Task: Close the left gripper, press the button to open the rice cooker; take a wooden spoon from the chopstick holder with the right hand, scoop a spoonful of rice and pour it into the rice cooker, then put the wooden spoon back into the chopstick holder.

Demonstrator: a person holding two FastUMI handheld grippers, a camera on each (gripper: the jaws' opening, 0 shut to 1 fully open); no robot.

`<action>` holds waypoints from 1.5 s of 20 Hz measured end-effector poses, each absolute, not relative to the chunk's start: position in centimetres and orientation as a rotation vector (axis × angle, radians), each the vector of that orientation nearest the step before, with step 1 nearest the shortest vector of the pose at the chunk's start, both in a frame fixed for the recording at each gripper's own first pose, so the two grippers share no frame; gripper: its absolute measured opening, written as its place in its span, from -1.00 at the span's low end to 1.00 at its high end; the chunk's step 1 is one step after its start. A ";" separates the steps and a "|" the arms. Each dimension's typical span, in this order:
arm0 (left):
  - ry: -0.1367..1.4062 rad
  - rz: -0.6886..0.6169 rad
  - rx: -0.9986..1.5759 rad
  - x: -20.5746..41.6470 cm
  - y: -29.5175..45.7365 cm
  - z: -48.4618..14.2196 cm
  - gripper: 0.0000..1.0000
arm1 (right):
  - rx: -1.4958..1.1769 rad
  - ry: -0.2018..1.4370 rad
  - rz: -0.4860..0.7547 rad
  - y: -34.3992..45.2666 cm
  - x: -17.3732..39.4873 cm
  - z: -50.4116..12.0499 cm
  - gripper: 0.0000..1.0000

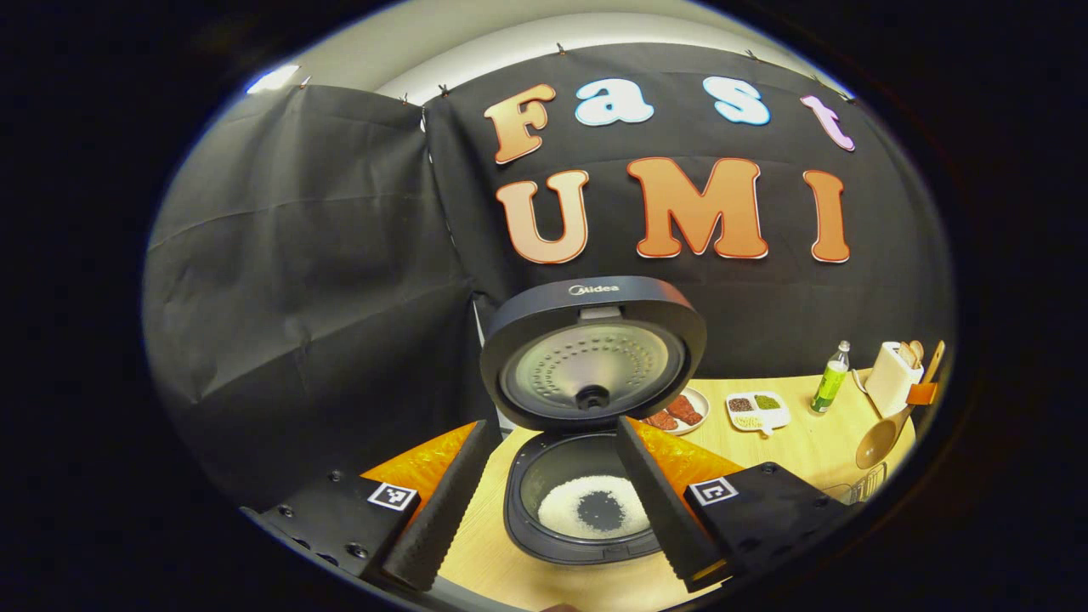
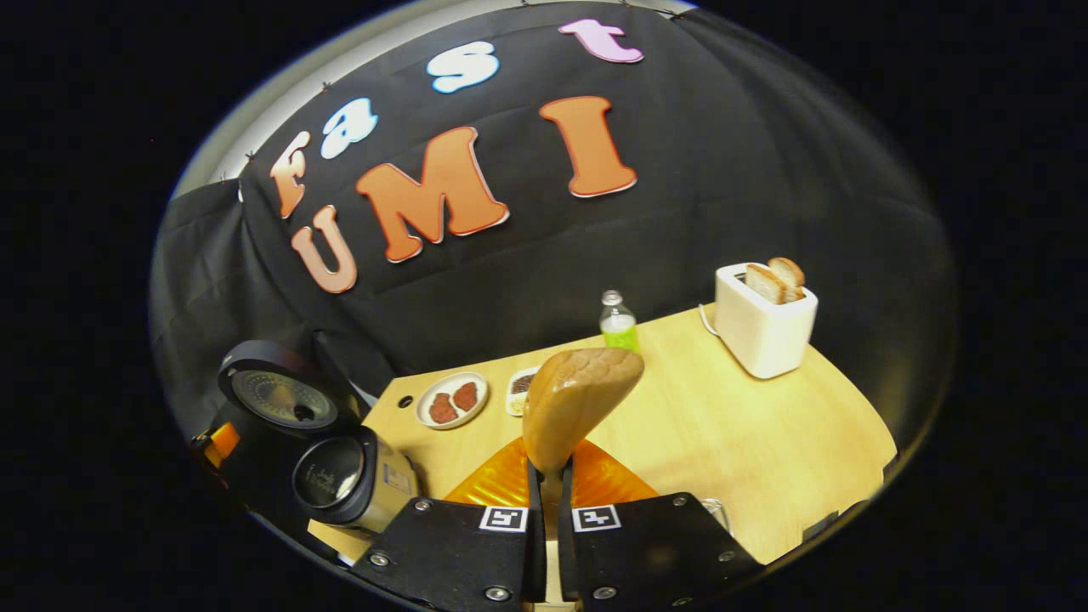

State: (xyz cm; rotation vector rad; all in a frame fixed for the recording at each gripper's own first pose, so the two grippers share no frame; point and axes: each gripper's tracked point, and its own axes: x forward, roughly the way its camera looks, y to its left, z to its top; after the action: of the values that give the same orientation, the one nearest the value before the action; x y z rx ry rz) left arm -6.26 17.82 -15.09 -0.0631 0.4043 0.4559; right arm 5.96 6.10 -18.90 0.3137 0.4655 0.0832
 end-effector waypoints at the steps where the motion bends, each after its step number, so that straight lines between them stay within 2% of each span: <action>1: 0.403 0.452 -0.060 -6.0 17.4 -14.9 1.00 | 0.320 0.473 0.061 4.8 5.6 -19.4 -0.89; 2: 0.402 0.444 -0.059 -5.8 17.1 -14.7 0.86 | 0.321 0.477 0.040 3.5 5.2 -19.8 -0.90; 7: 0.405 0.424 -0.061 -5.0 15.5 -14.5 0.86 | 0.315 0.505 -0.044 -0.9 3.5 -21.9 -0.89; 8: 0.406 0.425 -0.055 -5.0 15.4 -14.3 1.00 | 0.313 0.515 -0.051 -1.3 3.1 -22.6 -0.90; 9: 0.403 0.423 -0.046 -5.0 15.3 -14.1 0.86 | 0.300 0.534 -0.059 -1.5 2.9 -23.7 -0.90; 13: 0.374 0.422 -0.008 -4.7 15.4 -12.6 0.86 | 0.284 0.586 -0.074 -2.0 2.3 -26.8 -0.89; 14: 0.367 0.421 -0.008 -4.4 15.5 -12.2 1.00 | 0.286 0.599 -0.077 -2.0 2.3 -27.5 -0.89; 21: 0.245 0.425 -0.080 -1.2 18.9 -6.0 0.99 | 0.300 0.696 -0.144 -3.1 1.6 -31.2 -0.86; 22: 0.222 0.427 -0.092 -0.5 19.5 -5.1 0.84 | 0.309 0.702 -0.151 -3.1 1.4 -31.2 -0.81; 25: 0.193 0.410 -0.109 2.2 20.8 -3.6 0.84 | 0.282 0.705 -0.156 -3.6 1.2 -30.8 -0.72; 26: 0.197 0.406 -0.115 3.3 21.3 -3.6 0.84 | 0.266 0.702 -0.166 -4.0 1.1 -30.6 -0.62; 30: 0.310 0.373 -0.265 6.7 21.7 -6.8 0.85 | 0.280 0.701 -0.186 -5.5 0.6 -28.4 -0.34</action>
State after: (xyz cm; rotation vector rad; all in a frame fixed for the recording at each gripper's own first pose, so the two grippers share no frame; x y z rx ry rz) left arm 6.71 21.73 -6.78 -0.2648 0.3104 0.3727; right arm 0.60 -5.53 -28.42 0.2798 0.7006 -0.1862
